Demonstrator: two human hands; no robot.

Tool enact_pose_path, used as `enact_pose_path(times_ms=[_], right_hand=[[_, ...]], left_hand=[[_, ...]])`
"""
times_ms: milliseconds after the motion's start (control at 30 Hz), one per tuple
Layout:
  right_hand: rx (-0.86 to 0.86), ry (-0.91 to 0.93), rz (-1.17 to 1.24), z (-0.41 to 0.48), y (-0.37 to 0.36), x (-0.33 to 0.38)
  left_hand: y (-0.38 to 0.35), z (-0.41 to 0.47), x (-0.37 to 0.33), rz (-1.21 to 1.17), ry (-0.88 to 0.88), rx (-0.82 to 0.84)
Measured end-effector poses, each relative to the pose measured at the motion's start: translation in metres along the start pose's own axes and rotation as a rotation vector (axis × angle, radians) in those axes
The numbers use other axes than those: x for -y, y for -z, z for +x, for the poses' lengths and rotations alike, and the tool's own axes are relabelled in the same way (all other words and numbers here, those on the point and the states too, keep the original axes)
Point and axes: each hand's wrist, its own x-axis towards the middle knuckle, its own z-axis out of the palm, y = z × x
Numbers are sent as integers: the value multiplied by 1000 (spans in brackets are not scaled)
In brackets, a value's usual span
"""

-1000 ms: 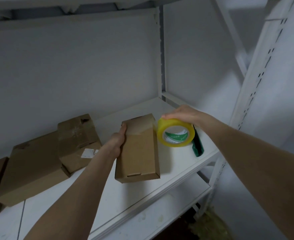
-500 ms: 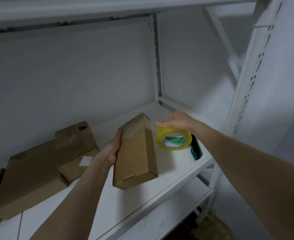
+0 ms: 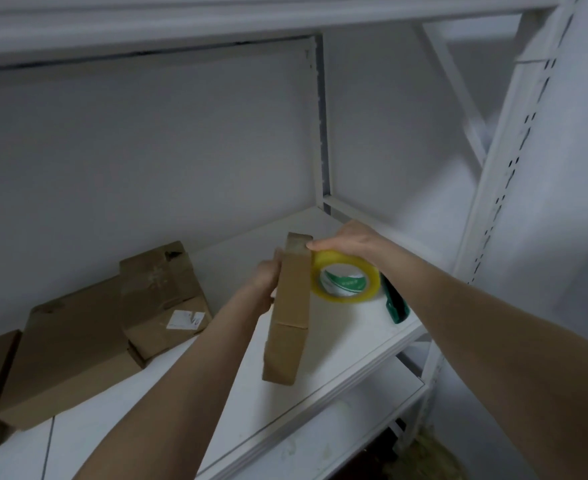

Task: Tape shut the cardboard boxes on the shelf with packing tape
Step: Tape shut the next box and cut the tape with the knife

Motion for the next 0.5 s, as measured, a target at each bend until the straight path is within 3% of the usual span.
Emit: enact_pose_path(times_ms=[100, 167, 267, 400, 500], right_hand=[[-35, -54, -93, -1, -8, 5], [-42, -86, -108, 2, -15, 5], [-31, -95, -140, 5, -26, 4], [-17, -92, -171, 1, -27, 6], [87, -45, -142, 4, -24, 4]], left_hand=[[0, -13, -19, 116, -92, 151], [0, -17, -19, 437, -261, 186], [-2, -18, -6, 860, -424, 53], [-4, -14, 9, 1030, -590, -59], [3, -10, 11, 1085, -550, -43]])
